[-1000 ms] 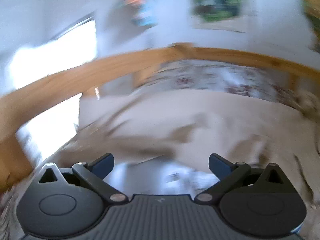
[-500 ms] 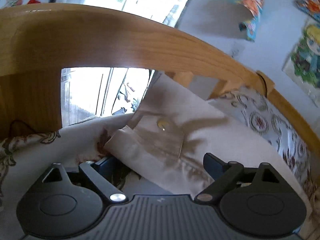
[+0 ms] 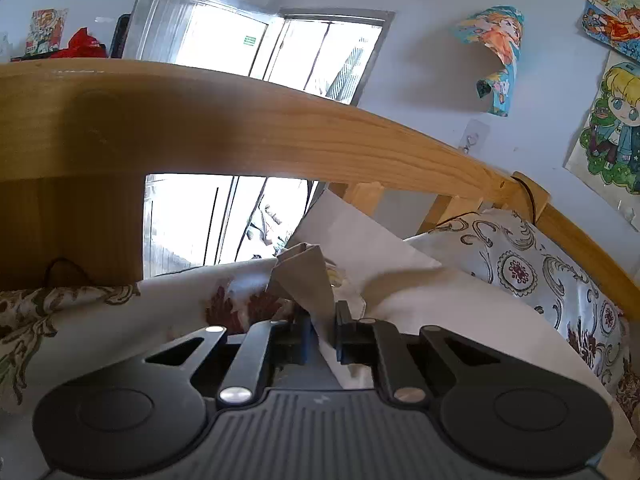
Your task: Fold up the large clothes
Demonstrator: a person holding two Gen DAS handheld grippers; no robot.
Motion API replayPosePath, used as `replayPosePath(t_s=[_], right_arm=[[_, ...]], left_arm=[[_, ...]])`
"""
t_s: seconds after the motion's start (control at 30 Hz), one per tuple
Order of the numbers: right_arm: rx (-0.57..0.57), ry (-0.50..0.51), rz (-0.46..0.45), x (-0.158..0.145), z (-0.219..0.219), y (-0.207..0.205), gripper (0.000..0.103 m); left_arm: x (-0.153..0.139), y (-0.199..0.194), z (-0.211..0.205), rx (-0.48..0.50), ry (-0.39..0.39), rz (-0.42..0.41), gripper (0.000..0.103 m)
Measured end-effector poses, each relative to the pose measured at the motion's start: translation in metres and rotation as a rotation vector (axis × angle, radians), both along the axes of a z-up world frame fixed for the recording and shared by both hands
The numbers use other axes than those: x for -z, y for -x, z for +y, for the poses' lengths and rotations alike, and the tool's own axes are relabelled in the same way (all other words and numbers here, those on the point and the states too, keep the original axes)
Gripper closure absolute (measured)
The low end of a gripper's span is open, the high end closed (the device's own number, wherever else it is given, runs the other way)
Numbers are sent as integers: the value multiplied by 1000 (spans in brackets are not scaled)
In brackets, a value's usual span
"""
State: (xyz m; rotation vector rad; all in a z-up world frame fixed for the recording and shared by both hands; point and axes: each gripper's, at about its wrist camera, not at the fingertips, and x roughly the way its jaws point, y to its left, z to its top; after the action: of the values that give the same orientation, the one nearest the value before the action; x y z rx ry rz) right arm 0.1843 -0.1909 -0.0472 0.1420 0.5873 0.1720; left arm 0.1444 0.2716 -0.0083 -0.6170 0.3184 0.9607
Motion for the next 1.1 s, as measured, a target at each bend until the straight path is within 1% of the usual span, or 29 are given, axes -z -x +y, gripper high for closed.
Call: replayPosePath(t_s=[0.07,0.13,0.23,0.3,0.33,0.4,0.43,0.53,0.6,0.7,0.83,0.9,0.97,1.07,1.1], right_arm=[[4,-3,0,0,-1,0,1],[10,5,6,1,-2,-1,1],[18,17,5,4,-3,-2,1],[29,22,8,6,-5,-4,1],[33,21,8,6,-6,-5,1],[51,19,2,6,-11,-5,1],[58,16,-2,6,-13,-5,1],[81,15,-13,4,-20,-8,1],[104,13,-29,2,-27,-9,1],[151,20,-51,0,-41,-12,1],[212,48,-71,0,-60,-16,1],[241,67,-78,2,-69,-18,1],[264,74,-80,4,-79,-20,1],[297,76,-82,7,-92,-24,1],[305,80,-84,8,-95,-25,1]], left_arm=[[-4,2,-5,19,-26,-11,96],[-13,5,-17,62,-85,-19,97],[-35,-3,-41,167,-213,-56,98],[-57,-12,-58,266,-292,-104,98],[-69,-19,-69,319,-338,-127,98],[-92,-33,-92,459,-424,-179,98],[-104,-42,-106,552,-460,-202,98],[-130,-67,-147,798,-517,-249,98],[-138,-84,-181,953,-540,-251,98],[-132,-106,-231,1112,-555,-246,98],[-100,-129,-285,1250,-506,-244,98],[-81,-133,-308,1306,-464,-234,98],[-61,-138,-326,1358,-417,-206,98],[-30,-141,-348,1415,-348,-140,97],[-19,-144,-351,1440,-310,-106,96]])
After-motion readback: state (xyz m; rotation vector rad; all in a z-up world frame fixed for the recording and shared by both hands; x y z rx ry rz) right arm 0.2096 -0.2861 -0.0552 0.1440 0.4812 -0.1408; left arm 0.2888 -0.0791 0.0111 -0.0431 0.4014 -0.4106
